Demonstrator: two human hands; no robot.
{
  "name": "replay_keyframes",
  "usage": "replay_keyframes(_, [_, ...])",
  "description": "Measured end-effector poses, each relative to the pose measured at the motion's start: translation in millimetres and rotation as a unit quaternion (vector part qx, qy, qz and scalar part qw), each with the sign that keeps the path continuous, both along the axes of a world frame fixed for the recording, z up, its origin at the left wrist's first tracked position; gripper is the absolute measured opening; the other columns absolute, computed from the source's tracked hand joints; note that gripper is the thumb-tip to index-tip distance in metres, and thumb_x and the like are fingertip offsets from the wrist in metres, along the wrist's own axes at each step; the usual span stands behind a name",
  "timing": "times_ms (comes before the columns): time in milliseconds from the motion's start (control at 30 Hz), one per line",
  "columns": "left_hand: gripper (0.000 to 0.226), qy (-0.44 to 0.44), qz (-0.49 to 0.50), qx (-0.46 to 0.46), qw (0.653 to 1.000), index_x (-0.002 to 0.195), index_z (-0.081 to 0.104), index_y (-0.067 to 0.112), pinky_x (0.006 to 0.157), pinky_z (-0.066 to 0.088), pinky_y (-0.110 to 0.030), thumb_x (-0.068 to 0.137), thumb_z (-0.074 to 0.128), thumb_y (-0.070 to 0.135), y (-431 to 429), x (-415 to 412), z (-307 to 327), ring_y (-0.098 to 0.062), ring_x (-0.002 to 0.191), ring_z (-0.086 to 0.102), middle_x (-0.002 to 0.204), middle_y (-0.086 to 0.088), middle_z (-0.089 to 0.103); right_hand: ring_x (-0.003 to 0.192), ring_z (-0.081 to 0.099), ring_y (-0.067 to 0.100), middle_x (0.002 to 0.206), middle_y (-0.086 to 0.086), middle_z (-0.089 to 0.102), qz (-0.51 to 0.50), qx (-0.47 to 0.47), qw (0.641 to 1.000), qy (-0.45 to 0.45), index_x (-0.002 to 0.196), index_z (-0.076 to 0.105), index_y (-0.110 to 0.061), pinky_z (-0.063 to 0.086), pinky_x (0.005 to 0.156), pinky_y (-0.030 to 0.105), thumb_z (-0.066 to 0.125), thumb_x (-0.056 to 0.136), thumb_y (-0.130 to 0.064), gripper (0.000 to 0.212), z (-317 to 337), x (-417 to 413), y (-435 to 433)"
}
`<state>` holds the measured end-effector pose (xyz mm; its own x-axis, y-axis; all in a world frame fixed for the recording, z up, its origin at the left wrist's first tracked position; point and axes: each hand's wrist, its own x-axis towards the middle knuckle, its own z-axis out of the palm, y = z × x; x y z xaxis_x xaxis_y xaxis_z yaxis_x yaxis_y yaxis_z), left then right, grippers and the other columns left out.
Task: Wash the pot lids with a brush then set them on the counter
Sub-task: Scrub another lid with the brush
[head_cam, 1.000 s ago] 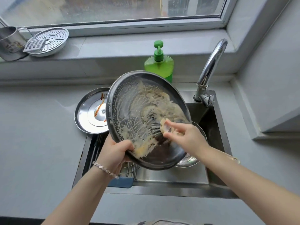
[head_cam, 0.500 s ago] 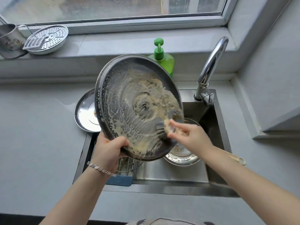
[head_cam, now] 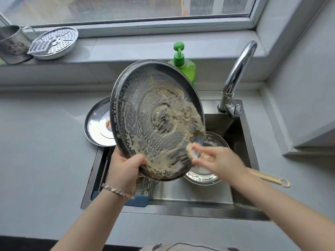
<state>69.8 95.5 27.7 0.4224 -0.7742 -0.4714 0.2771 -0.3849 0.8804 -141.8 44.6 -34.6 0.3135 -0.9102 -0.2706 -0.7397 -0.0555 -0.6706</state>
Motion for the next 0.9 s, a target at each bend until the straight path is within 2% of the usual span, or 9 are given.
replay_keyframes(133, [0.04,0.009,0.016,0.0,1.0,0.084,0.048,0.013,0.079,0.047,-0.06,0.076,0.042,-0.026,-2,1,1,-0.028,0.075,0.053,0.083,-0.009,0.053,0.081,0.057,0.004,0.097,-0.013,0.068,0.028,-0.015,0.999,-0.01,0.121,0.054,-0.048,0.045,0.074,0.025,0.068,0.076,-0.051,0.047,1,3,12])
replay_keyframes(200, [0.039,0.014,0.019,0.002,1.0,0.089,0.05,0.01,0.072,0.05,-0.055,0.075,0.042,-0.026,-1,6,0,-0.027,0.073,0.054,0.087,-0.013,0.053,0.068,0.055,-0.006,0.078,-0.026,0.065,0.061,0.007,0.997,-0.043,0.12,0.053,-0.048,0.042,0.063,0.012,0.069,0.076,-0.047,0.047,7,5,22])
replay_keyframes(267, [0.039,0.02,0.01,0.002,1.0,0.094,0.05,0.007,0.065,0.052,-0.047,0.075,0.042,-0.026,1,9,0,-0.026,0.071,0.056,0.089,-0.014,0.054,0.054,0.048,-0.002,0.058,-0.024,0.054,-0.032,-0.002,0.999,-0.023,0.12,0.056,-0.044,0.035,0.054,0.013,0.07,0.076,-0.045,0.047,-1,-9,0])
replay_keyframes(367, [0.04,0.039,-0.01,0.01,0.999,0.095,0.05,0.006,0.067,0.053,-0.054,0.075,0.04,-0.027,3,6,1,-0.03,0.077,0.058,0.091,-0.014,0.056,0.066,0.057,0.0,0.075,-0.017,0.064,-0.029,-0.028,0.999,0.016,0.121,0.056,-0.046,0.043,0.063,0.025,0.069,0.075,-0.049,0.047,-4,-7,-10])
replay_keyframes(467, [0.043,0.045,-0.03,0.025,0.998,0.089,0.05,0.012,0.054,0.054,-0.043,0.075,0.038,-0.028,6,8,2,-0.028,0.073,0.058,0.086,-0.011,0.056,0.056,0.048,-0.005,0.071,-0.024,0.055,0.057,0.009,0.998,0.002,0.117,0.053,-0.051,0.036,0.058,0.018,0.07,0.075,-0.049,0.046,-2,4,6])
replay_keyframes(567, [0.042,0.053,-0.047,0.037,0.997,0.088,0.05,0.01,0.043,0.05,-0.034,0.074,0.038,-0.028,10,11,0,-0.024,0.063,0.056,0.076,-0.009,0.054,0.067,0.051,0.005,0.082,-0.01,0.061,-0.084,-0.004,0.995,0.049,0.123,0.057,-0.043,0.036,0.059,0.025,0.067,0.078,-0.049,0.047,-10,-17,-21])
replay_keyframes(733, [0.041,0.068,-0.051,0.066,0.994,0.096,0.049,0.007,0.052,0.054,-0.045,0.075,0.037,-0.026,8,9,-12,-0.031,0.073,0.057,0.085,-0.013,0.054,0.078,0.058,0.0,0.113,-0.011,0.065,0.044,0.035,0.998,0.018,0.124,0.052,-0.047,0.045,0.072,0.022,0.066,0.079,-0.05,0.047,-13,4,10])
replay_keyframes(833, [0.042,0.065,-0.056,0.065,0.994,0.099,0.05,0.006,0.051,0.054,-0.045,0.074,0.037,-0.026,9,12,-13,-0.035,0.078,0.058,0.091,-0.017,0.056,0.099,0.06,0.015,0.117,-0.002,0.066,-0.062,0.025,0.993,0.099,0.127,0.051,-0.045,0.045,0.074,0.027,0.062,0.081,-0.051,0.048,-13,-14,-10])
replay_keyframes(900, [0.043,0.064,-0.069,0.065,0.993,0.097,0.051,0.009,0.056,0.055,-0.05,0.074,0.037,-0.026,10,10,-14,-0.035,0.079,0.057,0.092,-0.017,0.056,0.101,0.061,0.013,0.118,-0.005,0.065,-0.027,0.035,0.996,0.082,0.127,0.051,-0.045,0.047,0.077,0.027,0.063,0.081,-0.051,0.048,-12,-9,-2])
